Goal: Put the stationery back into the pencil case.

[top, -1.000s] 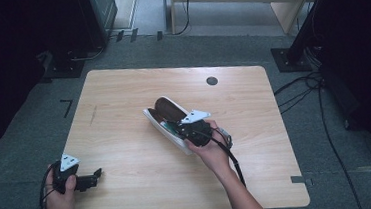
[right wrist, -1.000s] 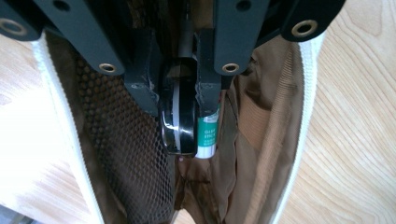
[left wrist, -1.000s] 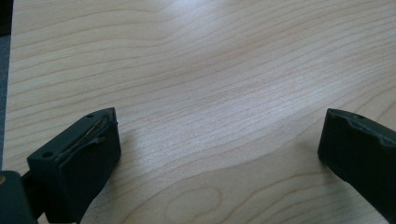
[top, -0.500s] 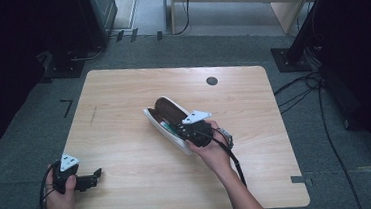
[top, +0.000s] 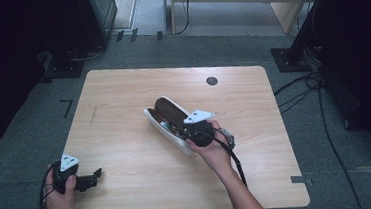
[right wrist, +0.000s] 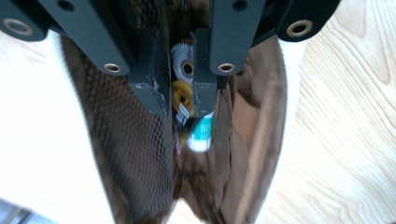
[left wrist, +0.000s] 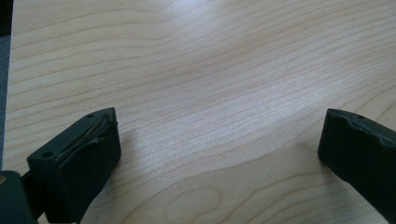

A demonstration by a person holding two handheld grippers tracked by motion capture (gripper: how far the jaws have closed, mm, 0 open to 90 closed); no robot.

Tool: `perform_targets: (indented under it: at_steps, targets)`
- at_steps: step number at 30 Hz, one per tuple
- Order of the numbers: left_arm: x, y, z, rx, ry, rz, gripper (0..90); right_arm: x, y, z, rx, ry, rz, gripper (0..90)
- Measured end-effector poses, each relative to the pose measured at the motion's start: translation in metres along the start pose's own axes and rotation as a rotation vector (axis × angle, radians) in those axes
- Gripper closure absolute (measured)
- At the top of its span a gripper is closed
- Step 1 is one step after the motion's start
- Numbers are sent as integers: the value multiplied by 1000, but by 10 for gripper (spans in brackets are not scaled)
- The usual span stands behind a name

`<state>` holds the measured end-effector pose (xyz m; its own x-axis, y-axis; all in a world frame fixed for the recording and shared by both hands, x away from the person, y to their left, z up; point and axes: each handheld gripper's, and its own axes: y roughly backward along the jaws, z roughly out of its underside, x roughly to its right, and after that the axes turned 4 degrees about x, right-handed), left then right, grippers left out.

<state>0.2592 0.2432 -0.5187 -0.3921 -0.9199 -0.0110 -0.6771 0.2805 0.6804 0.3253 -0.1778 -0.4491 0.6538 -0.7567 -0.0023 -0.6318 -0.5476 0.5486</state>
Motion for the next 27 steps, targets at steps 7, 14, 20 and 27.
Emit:
perform_targets:
  at_steps: [7, 14, 20, 27]
  targets:
    - [0, 0, 0, 0, 0, 0, 0, 0, 13, -5, 86, -8, 20, 836]
    - [0, 0, 0, 0, 0, 0, 0, 3, 25, -8, 128, -16, 30, 847]
    - [0, 0, 0, -2, -2, 0, 0, 11, 38, -8, 163, -29, 56, 844]
    - [0, 0, 0, 0, 0, 0, 0, 24, 50, -2, 174, -55, 90, 840]
